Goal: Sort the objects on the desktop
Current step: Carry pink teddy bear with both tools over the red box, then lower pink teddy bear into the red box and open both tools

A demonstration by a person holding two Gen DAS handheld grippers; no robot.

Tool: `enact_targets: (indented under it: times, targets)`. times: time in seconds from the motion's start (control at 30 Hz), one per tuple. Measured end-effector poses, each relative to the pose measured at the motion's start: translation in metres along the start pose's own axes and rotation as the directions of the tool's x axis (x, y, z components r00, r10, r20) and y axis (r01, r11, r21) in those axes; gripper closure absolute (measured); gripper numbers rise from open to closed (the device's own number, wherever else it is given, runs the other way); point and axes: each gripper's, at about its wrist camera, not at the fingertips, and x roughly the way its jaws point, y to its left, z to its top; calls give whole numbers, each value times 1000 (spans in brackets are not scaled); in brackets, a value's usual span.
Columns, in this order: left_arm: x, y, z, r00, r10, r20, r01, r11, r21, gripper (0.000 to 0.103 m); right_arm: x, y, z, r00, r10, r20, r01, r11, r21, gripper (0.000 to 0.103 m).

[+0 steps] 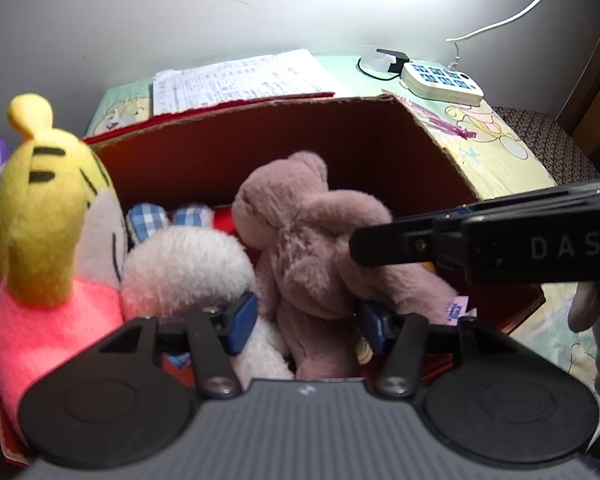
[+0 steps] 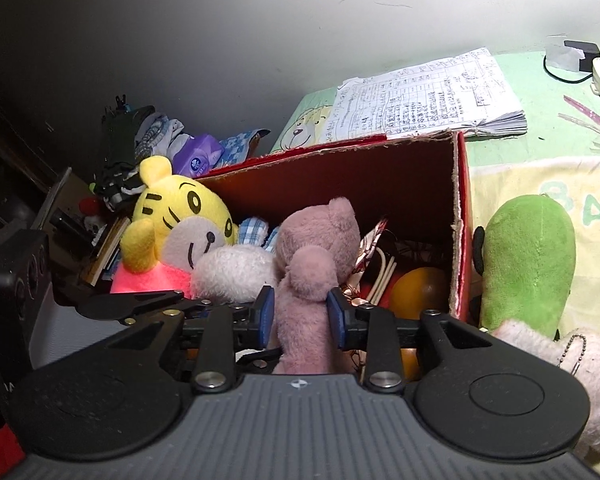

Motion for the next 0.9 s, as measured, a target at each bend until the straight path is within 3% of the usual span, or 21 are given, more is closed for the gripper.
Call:
enact_targets:
  times: [0.2, 0.9]
  targets:
    - [-6, -6, -4, 998, 56, -8, -56, 997, 44, 45, 4, 2, -5, 1000, -16, -2, 16, 1000, 5, 82]
    - [-6, -2, -8, 999, 31, 16, -32, 999, 29, 38, 4, 12, -19, 996, -54, 67, 57, 997, -50, 76]
